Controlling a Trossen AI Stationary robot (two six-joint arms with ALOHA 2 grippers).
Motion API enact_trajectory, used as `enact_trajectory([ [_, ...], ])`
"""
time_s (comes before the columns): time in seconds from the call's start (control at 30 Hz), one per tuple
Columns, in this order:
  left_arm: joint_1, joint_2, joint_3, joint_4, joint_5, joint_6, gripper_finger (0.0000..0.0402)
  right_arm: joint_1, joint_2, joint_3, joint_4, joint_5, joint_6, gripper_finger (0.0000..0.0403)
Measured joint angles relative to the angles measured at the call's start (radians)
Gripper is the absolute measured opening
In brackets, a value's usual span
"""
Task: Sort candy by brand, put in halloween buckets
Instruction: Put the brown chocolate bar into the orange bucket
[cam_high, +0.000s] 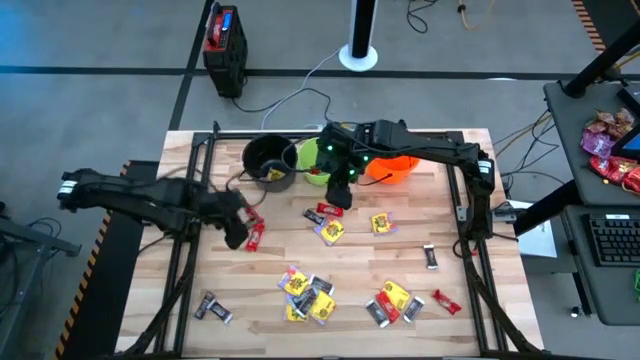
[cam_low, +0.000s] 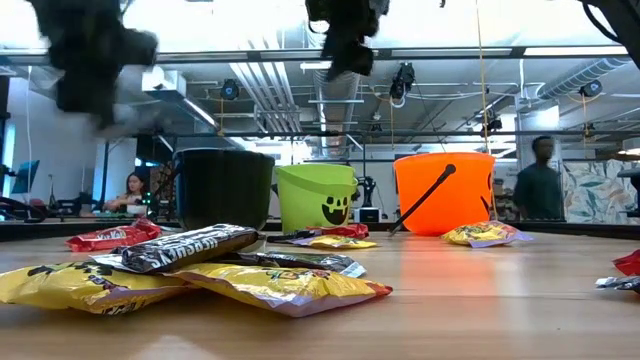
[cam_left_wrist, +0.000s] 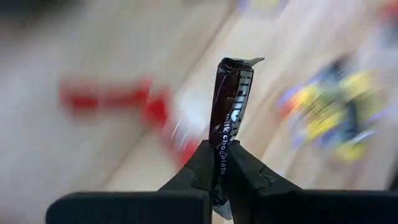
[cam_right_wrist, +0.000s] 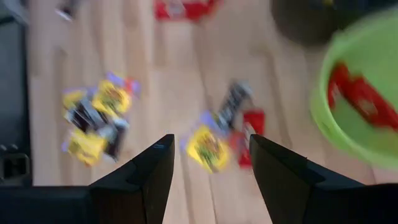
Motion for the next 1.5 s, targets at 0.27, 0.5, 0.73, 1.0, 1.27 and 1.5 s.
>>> enact_trajectory([
  [0.27,-0.009,0.003,0.235,0.242,-0.437,0.253,0.0002,0.115,0.0,-0.01,0.433,0.134,0.021,0.0201],
  [0.5,-0.009,0.065,0.309,0.256,-0.496,0.328,0.0001,0.127,-0.018,-0.011,0.646,0.311,0.06,0.0201],
  [0.73,-0.011,0.114,0.345,0.314,-0.454,0.37,0.0001,0.102,-0.02,-0.011,0.676,0.324,0.096,0.0201],
  [1.0,-0.012,0.157,0.386,0.338,-0.426,0.409,0.0,0.102,-0.02,-0.011,0.677,0.29,0.092,0.0169],
  [1.27,-0.012,0.159,0.382,0.339,-0.424,0.385,0.0028,0.099,-0.02,-0.011,0.674,0.236,0.075,0.0024],
  [1.5,-0.012,0.159,0.381,0.32,-0.423,0.352,0.0098,0.068,-0.054,-0.012,0.577,0.228,0.106,0.0018],
])
